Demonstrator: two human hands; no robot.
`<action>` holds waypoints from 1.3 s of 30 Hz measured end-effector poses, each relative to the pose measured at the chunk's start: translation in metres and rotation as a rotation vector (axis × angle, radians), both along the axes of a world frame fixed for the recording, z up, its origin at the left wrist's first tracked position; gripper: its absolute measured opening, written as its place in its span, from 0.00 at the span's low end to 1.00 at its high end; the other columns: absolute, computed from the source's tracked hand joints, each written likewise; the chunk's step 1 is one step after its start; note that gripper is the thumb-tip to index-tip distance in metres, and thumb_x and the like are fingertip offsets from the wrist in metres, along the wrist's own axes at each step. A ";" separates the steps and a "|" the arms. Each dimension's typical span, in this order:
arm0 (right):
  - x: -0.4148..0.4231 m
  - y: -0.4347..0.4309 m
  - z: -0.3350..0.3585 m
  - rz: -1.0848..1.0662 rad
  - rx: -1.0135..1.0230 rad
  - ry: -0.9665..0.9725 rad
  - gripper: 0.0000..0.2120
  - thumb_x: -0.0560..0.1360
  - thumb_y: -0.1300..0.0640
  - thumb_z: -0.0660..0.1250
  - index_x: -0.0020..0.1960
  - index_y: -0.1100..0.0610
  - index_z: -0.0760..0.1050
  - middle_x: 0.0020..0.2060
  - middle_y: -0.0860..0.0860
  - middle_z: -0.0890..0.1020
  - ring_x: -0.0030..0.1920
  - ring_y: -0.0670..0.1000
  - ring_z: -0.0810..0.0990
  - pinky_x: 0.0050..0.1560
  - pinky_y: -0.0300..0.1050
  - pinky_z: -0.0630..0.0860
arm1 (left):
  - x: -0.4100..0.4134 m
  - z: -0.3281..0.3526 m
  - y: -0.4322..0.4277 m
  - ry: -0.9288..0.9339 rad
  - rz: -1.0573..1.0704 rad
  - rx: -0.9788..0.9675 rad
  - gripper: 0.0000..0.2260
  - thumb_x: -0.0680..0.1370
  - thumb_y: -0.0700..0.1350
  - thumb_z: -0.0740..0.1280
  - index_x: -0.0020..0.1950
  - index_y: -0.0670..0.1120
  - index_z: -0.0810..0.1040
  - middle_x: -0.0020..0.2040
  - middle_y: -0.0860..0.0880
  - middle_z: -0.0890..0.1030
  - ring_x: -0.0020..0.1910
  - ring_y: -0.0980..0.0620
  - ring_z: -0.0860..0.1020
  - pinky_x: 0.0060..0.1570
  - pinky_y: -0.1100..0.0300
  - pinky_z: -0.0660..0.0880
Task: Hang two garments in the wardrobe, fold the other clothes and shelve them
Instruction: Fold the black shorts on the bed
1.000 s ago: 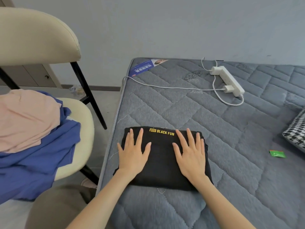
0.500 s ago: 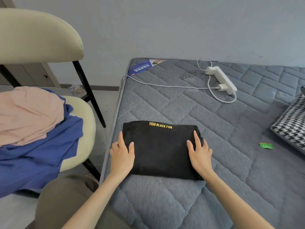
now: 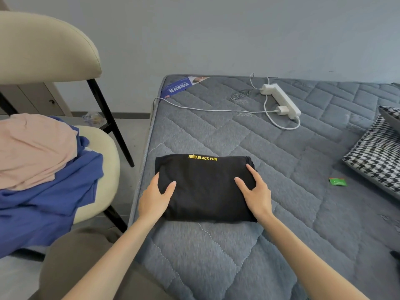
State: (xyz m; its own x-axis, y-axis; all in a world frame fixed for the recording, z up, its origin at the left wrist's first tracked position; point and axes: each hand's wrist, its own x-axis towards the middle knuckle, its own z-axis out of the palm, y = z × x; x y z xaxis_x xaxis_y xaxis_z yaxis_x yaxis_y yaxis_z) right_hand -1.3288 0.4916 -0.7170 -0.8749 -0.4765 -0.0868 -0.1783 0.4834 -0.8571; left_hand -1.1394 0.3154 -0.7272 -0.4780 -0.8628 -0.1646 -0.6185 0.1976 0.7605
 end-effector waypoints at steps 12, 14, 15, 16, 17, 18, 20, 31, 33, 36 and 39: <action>-0.102 -0.069 0.063 -0.044 -0.236 0.183 0.24 0.75 0.48 0.69 0.69 0.43 0.69 0.60 0.43 0.76 0.57 0.42 0.73 0.57 0.35 0.69 | -0.104 0.068 -0.067 0.245 -0.073 -0.075 0.27 0.79 0.52 0.63 0.76 0.50 0.59 0.74 0.50 0.66 0.71 0.48 0.66 0.70 0.48 0.65; -0.119 -0.072 0.053 -0.027 -0.078 0.176 0.25 0.77 0.52 0.67 0.72 0.47 0.66 0.64 0.51 0.72 0.63 0.49 0.71 0.61 0.43 0.68 | -0.117 0.066 -0.079 0.241 -0.095 0.026 0.27 0.79 0.45 0.65 0.76 0.49 0.59 0.74 0.49 0.65 0.72 0.48 0.65 0.70 0.50 0.64; -0.124 -0.070 0.044 -0.020 0.052 0.158 0.25 0.77 0.54 0.66 0.73 0.48 0.65 0.66 0.55 0.69 0.66 0.54 0.69 0.63 0.47 0.67 | -0.118 0.060 -0.081 0.207 -0.105 0.059 0.27 0.79 0.41 0.65 0.76 0.49 0.60 0.74 0.48 0.65 0.72 0.48 0.65 0.69 0.51 0.64; -0.124 -0.067 0.033 -0.018 0.193 0.134 0.25 0.78 0.54 0.65 0.74 0.49 0.63 0.69 0.57 0.65 0.69 0.58 0.65 0.65 0.52 0.65 | -0.116 0.052 -0.081 0.154 -0.116 0.072 0.28 0.78 0.39 0.65 0.76 0.48 0.60 0.74 0.46 0.65 0.72 0.47 0.65 0.69 0.52 0.64; -0.121 -0.063 0.024 -0.021 0.321 0.133 0.25 0.79 0.54 0.63 0.74 0.49 0.62 0.72 0.58 0.62 0.71 0.60 0.60 0.67 0.56 0.63 | -0.111 0.043 -0.080 0.100 -0.122 0.059 0.28 0.78 0.38 0.65 0.76 0.48 0.60 0.74 0.45 0.65 0.71 0.46 0.65 0.69 0.52 0.63; -0.116 -0.061 0.017 -0.024 0.409 0.177 0.25 0.79 0.54 0.62 0.75 0.49 0.61 0.74 0.58 0.58 0.72 0.61 0.56 0.69 0.59 0.61 | -0.107 0.034 -0.077 0.053 -0.127 0.012 0.27 0.78 0.39 0.64 0.76 0.48 0.60 0.74 0.45 0.64 0.72 0.46 0.64 0.69 0.52 0.63; -0.106 -0.061 0.008 0.011 0.449 0.407 0.24 0.80 0.54 0.60 0.75 0.49 0.60 0.76 0.57 0.56 0.74 0.61 0.53 0.71 0.61 0.57 | -0.099 0.021 -0.070 -0.027 -0.165 -0.172 0.25 0.80 0.42 0.62 0.76 0.51 0.60 0.76 0.47 0.59 0.74 0.45 0.59 0.70 0.49 0.60; -0.090 -0.084 0.002 0.399 0.719 0.358 0.24 0.82 0.45 0.48 0.77 0.39 0.46 0.78 0.47 0.43 0.77 0.60 0.41 0.71 0.71 0.44 | -0.097 0.011 -0.058 -0.485 -0.501 -0.356 0.23 0.84 0.50 0.48 0.78 0.58 0.46 0.79 0.52 0.48 0.77 0.49 0.46 0.73 0.41 0.47; -0.085 -0.087 0.014 0.393 0.723 0.365 0.25 0.82 0.46 0.51 0.77 0.41 0.48 0.78 0.49 0.47 0.76 0.62 0.45 0.70 0.71 0.43 | -0.093 0.019 -0.057 -0.430 -0.482 -0.337 0.22 0.84 0.50 0.49 0.78 0.57 0.49 0.78 0.52 0.52 0.77 0.50 0.49 0.73 0.41 0.48; -0.068 -0.091 0.034 0.368 0.632 0.474 0.24 0.81 0.49 0.56 0.76 0.44 0.56 0.75 0.51 0.59 0.74 0.61 0.57 0.70 0.69 0.47 | -0.082 0.035 -0.058 -0.293 -0.415 -0.341 0.21 0.84 0.48 0.51 0.77 0.55 0.55 0.75 0.51 0.64 0.74 0.50 0.60 0.73 0.44 0.53; -0.046 -0.096 0.053 0.382 0.444 0.584 0.21 0.80 0.52 0.58 0.73 0.49 0.64 0.70 0.50 0.68 0.68 0.56 0.66 0.67 0.56 0.65 | -0.063 0.052 -0.062 -0.200 -0.390 -0.393 0.20 0.83 0.48 0.53 0.76 0.53 0.61 0.70 0.50 0.72 0.68 0.50 0.69 0.67 0.52 0.66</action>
State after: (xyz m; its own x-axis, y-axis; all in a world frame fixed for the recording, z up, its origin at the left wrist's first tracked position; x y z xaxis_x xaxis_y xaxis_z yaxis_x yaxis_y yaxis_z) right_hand -1.3750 0.3954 -0.6643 -0.6224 -0.7784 0.0816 -0.7564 0.5714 -0.3184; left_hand -1.2027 0.2533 -0.6757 -0.7650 -0.6439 0.0123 -0.5674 0.6830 0.4599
